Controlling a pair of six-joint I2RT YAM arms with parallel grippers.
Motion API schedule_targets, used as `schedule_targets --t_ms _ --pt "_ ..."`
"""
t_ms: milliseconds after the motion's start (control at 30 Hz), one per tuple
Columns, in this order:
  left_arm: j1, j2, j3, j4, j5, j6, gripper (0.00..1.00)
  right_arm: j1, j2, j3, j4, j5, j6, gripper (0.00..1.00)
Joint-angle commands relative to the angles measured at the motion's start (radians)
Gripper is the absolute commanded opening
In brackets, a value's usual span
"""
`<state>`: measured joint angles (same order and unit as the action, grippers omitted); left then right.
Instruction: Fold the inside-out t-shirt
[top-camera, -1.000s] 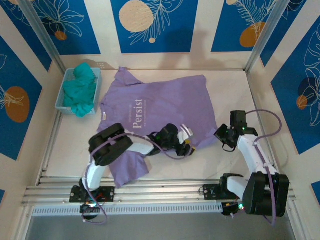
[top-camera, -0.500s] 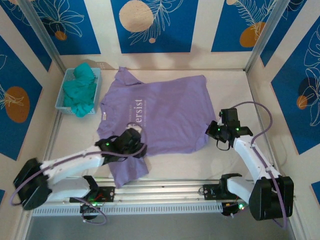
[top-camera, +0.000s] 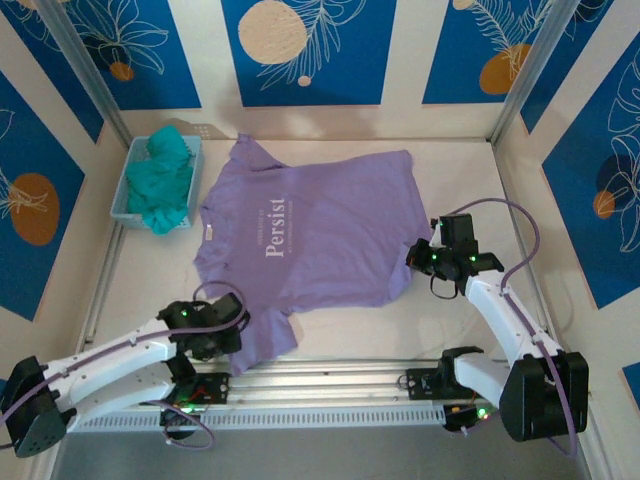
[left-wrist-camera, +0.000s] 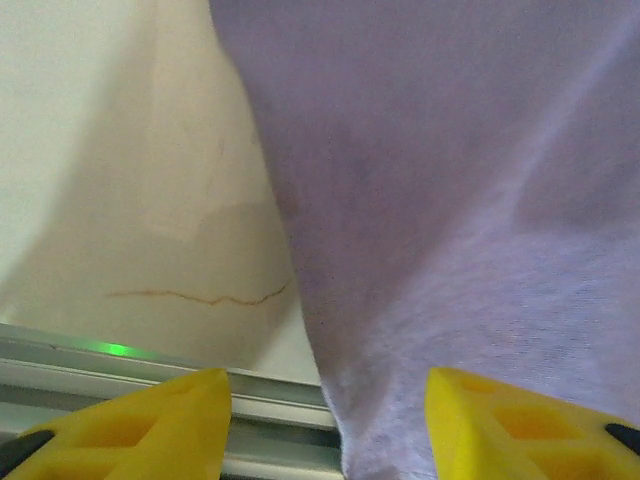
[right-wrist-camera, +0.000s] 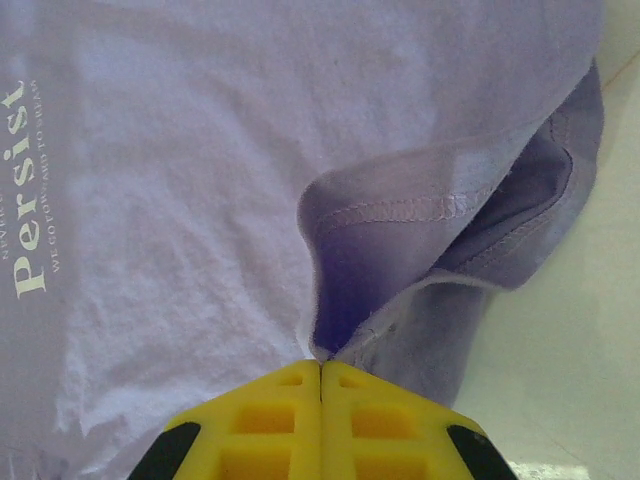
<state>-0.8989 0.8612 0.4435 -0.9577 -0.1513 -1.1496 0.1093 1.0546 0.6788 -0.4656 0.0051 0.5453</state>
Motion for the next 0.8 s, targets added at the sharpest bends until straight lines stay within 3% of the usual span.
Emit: schedule_targets --t_ms 0,267,567,767 --pt "0.016 0.056 -0.032 0.123 0.109 -0.037 0.51 -0.004 -0.016 -0.004 0.022 -0.038 -0.024 0.0" --pt "0.026 0.17 -0.032 0.24 0.16 0.029 0.35 -0.005 -0.017 -0.013 0.026 -0.047 -0.013 0.0" --pt "0.038 0.127 0.021 0.184 0.127 0.068 0.01 -0.02 -0.018 -0.01 0.013 -0.027 -0.021 0.0" --pt "0.087 0.005 0.13 0.039 0.04 0.123 0.0 -0.061 -0.025 0.013 0.006 -0.027 -0.034 0.0"
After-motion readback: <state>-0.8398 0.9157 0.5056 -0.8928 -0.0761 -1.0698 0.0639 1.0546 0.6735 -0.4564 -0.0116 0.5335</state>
